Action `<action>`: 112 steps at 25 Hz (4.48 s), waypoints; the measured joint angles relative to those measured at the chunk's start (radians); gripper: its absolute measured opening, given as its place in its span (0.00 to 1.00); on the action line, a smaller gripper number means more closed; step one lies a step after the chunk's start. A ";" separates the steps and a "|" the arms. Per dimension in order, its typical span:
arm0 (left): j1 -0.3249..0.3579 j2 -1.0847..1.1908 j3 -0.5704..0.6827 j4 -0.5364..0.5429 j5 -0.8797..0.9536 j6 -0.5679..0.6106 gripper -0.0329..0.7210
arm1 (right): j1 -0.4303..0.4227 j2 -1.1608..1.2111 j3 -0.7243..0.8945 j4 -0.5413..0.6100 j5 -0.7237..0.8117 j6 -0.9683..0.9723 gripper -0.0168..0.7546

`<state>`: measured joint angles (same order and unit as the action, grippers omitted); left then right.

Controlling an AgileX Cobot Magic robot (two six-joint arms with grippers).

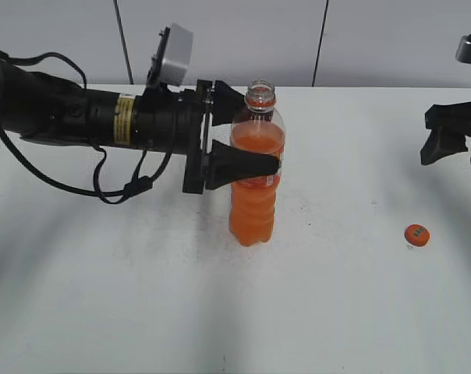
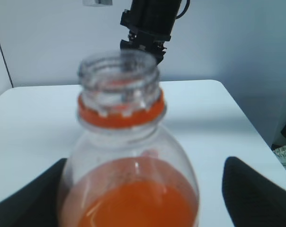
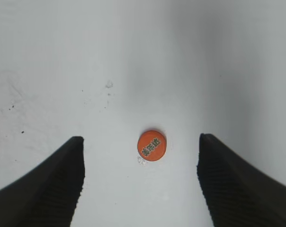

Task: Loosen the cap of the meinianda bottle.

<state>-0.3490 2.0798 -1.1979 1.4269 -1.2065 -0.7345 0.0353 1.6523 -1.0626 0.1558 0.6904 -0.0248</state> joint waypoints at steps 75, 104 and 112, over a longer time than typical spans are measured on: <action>0.168 -0.787 0.109 -1.352 2.375 0.582 0.76 | 0.000 -0.570 -0.029 -0.043 0.525 -0.057 0.74; 0.168 -2.078 0.629 -1.351 2.246 0.663 0.73 | 0.000 -1.661 0.585 -0.118 0.434 -0.107 0.74; 0.168 -2.083 0.629 -1.358 2.245 0.672 0.73 | 0.000 -1.661 0.621 -0.156 0.348 -0.110 0.74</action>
<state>-0.1807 -0.0032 -0.5689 0.0689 1.0383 -0.0627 0.0353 -0.0089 -0.4420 0.0000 1.0385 -0.1352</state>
